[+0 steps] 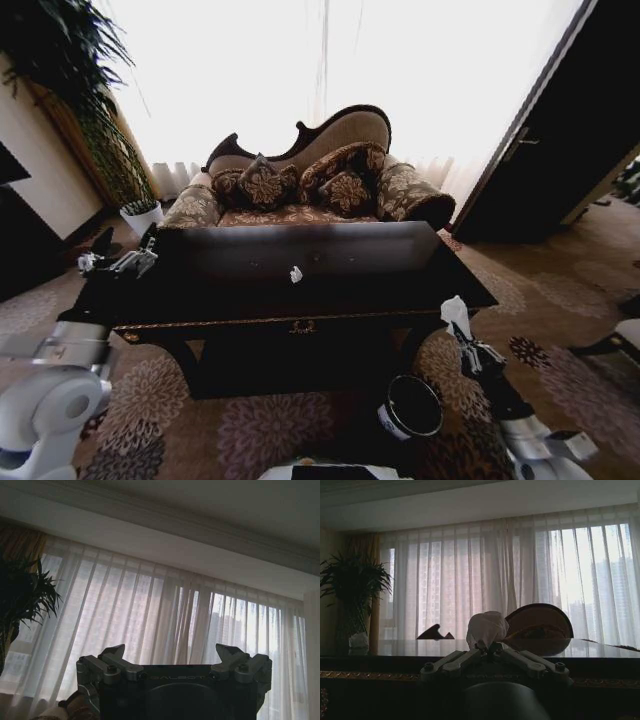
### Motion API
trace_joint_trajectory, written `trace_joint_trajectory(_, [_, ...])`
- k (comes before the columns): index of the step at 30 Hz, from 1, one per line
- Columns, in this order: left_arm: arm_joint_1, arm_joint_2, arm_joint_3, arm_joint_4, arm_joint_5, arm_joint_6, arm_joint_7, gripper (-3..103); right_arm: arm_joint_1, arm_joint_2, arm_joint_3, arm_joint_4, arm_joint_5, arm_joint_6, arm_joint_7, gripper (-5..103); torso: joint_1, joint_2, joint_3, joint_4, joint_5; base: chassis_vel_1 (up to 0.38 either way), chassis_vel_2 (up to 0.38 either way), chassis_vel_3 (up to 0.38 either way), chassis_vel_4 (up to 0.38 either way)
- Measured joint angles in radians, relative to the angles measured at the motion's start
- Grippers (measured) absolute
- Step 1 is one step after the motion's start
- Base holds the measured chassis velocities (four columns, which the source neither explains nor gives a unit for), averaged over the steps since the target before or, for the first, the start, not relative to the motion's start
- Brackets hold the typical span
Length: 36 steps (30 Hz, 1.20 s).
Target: Move to the front of the table and place the trash on the table into the trash bin.
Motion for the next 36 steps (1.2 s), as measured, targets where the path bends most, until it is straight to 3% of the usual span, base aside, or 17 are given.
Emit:
trace_joint_trajectory(11, [-0.002, 0.014, -0.028, 0.012, -0.015, 0.0, 0.0, 100, 0.071, 0.006, -0.063, -0.312, -0.051, 0.03, -0.012, 1, 0.0, 0.0, 0.0, 0.0, -0.0001, 0.0, 0.0, 0.0, 0.0])
trace_joint_trajectory(19, [0.007, 0.03, -0.061, 0.007, -0.031, 0.0, -0.001, 100, 0.174, 0.014, -0.107, -0.527, -0.132, -0.012, 0.019, 1, 0.0, 0.0, 0.0, 0.0001, -0.0001, 0.0, 0.0, 0.0, 0.0])
trace_joint_trajectory(31, [0.059, 0.057, -0.187, -0.02, -0.082, 0.0, -0.003, 100, 0.321, 0.014, -0.17, -0.789, -0.217, -0.117, 0.18, 1, 0.0, 0.0, 0.0, 0.0001, -0.0002, 0.0, 0.0, 0.0, 0.0])
trace_joint_trajectory(36, [0.109, 0.068, -0.266, -0.035, -0.121, -0.007, -0.003, 100, 0.387, 0.001, -0.193, -0.907, -0.252, -0.203, 0.277, 1, 0.0, 0.0, 0.0, 0.0, -0.0002, 0.0, 0.0, 0.0, 0.0])
